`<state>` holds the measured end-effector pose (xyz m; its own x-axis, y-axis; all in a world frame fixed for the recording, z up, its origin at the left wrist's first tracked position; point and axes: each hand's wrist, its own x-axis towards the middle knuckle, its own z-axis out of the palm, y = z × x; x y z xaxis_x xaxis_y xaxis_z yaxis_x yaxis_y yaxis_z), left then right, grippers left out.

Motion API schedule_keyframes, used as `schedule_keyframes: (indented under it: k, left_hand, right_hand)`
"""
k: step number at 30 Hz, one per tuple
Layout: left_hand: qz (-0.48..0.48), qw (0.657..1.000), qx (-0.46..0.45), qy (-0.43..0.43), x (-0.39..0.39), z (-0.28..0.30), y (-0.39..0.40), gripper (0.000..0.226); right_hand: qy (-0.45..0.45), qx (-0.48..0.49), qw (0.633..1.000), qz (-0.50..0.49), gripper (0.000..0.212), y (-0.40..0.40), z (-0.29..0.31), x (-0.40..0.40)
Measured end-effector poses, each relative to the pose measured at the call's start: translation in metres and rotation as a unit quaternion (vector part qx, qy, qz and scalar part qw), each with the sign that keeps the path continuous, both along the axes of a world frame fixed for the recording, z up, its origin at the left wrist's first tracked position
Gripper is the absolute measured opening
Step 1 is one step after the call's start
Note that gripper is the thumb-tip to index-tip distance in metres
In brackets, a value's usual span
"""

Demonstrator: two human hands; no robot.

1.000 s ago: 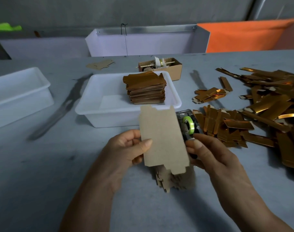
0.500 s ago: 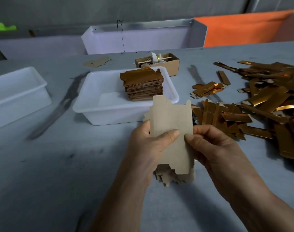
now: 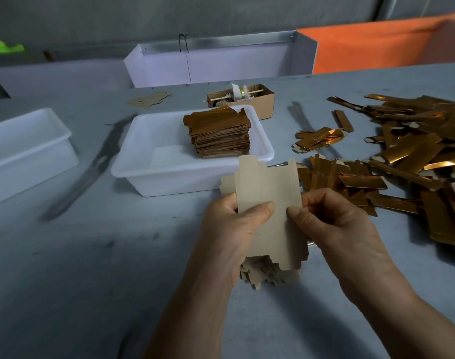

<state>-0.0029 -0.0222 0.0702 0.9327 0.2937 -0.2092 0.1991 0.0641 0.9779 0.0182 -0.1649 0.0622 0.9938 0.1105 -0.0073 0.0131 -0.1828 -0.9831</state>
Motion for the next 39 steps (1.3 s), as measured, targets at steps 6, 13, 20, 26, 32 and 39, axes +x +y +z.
schedule_keyframes:
  k: [6, 13, 20, 26, 32, 39]
  left_hand:
    - [0.021, 0.999, 0.022, -0.012, 0.001, -0.001, -0.009, 0.014]
    - [0.011, 0.999, 0.039, -0.016, 0.002, 0.000, -0.014, 0.022]
    - [-0.017, 0.999, -0.044, -0.002, 0.001, 0.000, -0.015, 0.018]
    - [0.022, 0.999, 0.041, -0.025, 0.001, -0.004, -0.019, 0.017]
    - [-0.011, 0.997, 0.062, -0.044, -0.005, -0.003, -0.022, 0.009]
    - [-0.116, 0.986, 0.109, -0.047, -0.010, 0.000, -0.007, 0.021]
  right_hand:
    - [-0.026, -0.013, 1.000, -0.005, 0.006, -0.003, 0.001, -0.002]
    - [-0.046, -0.013, 0.999, -0.012, 0.004, -0.008, 0.001, -0.007]
    - [0.002, 0.063, 0.998, -0.005, 0.005, -0.014, 0.000, -0.004]
    - [-0.083, -0.065, 0.994, -0.016, 0.005, -0.010, 0.001, -0.012]
    - [-0.208, -0.109, 0.972, 0.003, 0.016, 0.003, 0.006, -0.026]
    - [-0.133, -0.127, 0.982, 0.042, 0.014, -0.001, 0.002, -0.019]
